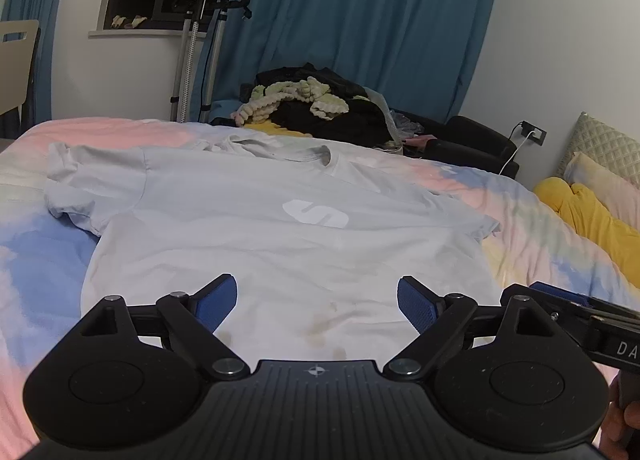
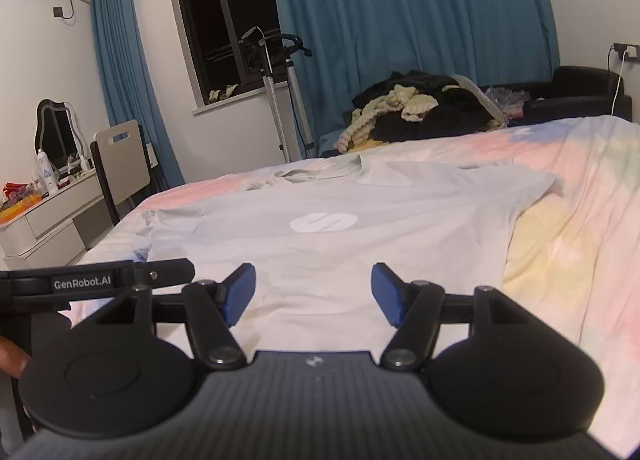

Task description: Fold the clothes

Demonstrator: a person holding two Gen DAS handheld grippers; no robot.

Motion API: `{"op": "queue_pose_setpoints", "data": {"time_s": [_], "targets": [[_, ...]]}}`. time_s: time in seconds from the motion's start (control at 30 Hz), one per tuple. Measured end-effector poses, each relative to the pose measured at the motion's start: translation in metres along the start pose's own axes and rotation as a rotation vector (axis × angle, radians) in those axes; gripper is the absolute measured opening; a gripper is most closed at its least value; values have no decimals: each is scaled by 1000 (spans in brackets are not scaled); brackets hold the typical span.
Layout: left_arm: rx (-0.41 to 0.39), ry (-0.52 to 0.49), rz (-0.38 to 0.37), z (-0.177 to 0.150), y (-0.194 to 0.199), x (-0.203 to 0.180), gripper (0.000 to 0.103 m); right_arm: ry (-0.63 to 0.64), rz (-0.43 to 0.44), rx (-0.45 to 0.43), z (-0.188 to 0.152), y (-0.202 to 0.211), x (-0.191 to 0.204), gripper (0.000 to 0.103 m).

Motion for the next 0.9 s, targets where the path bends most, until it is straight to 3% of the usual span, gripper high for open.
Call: {"op": "queue_pose_setpoints", "data": {"time_s": [0.17,0.47,0.6,0.9], "targets": [[10,16,18,-1,-2,6,90,-9,-13,30,-13,-18,-8,85],[26,-2,12,-4,-6,2,90,95,-135,168,-63,-83,-30,87],[26,6,5,-4,-3,2,90,183,-125,159,-81,-93,-25,103],[66,26,-17,-14,-8,0,90,218,-145,161,-88,-97,-26,103]]}}
Point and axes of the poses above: each gripper's, at about its wrist camera, not at the fingertips, and y roughly against the way its jaws point, x to its left, z to its top, the point moved 7 cm from there along -y, roughly the way its jaws point, and after that the axes turned 8 degrees about -y, right-handed, at the moved point
